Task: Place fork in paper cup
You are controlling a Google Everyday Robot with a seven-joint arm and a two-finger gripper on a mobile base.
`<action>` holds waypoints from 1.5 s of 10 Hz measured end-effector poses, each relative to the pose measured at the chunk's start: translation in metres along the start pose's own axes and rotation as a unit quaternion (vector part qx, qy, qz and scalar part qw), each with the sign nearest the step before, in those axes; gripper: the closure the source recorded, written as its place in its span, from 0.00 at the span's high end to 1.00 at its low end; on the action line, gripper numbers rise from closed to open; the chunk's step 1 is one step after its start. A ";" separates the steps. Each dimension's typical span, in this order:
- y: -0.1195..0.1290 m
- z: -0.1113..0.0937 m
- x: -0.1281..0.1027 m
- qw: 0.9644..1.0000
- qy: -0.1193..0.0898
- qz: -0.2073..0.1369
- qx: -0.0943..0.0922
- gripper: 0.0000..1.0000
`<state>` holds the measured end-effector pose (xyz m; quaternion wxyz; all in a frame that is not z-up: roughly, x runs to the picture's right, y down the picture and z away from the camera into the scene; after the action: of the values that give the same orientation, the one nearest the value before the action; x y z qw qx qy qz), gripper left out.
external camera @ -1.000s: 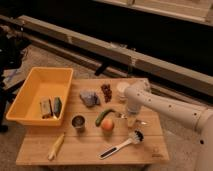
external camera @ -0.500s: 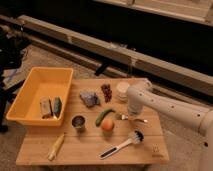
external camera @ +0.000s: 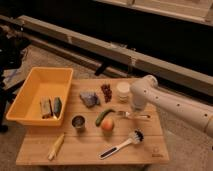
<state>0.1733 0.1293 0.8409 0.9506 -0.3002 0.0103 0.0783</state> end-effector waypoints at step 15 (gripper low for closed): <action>-0.128 -0.129 -0.035 0.989 0.054 -0.086 0.107 0.02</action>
<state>0.1620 -0.0533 0.8105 0.9786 -0.1998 0.0439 -0.0212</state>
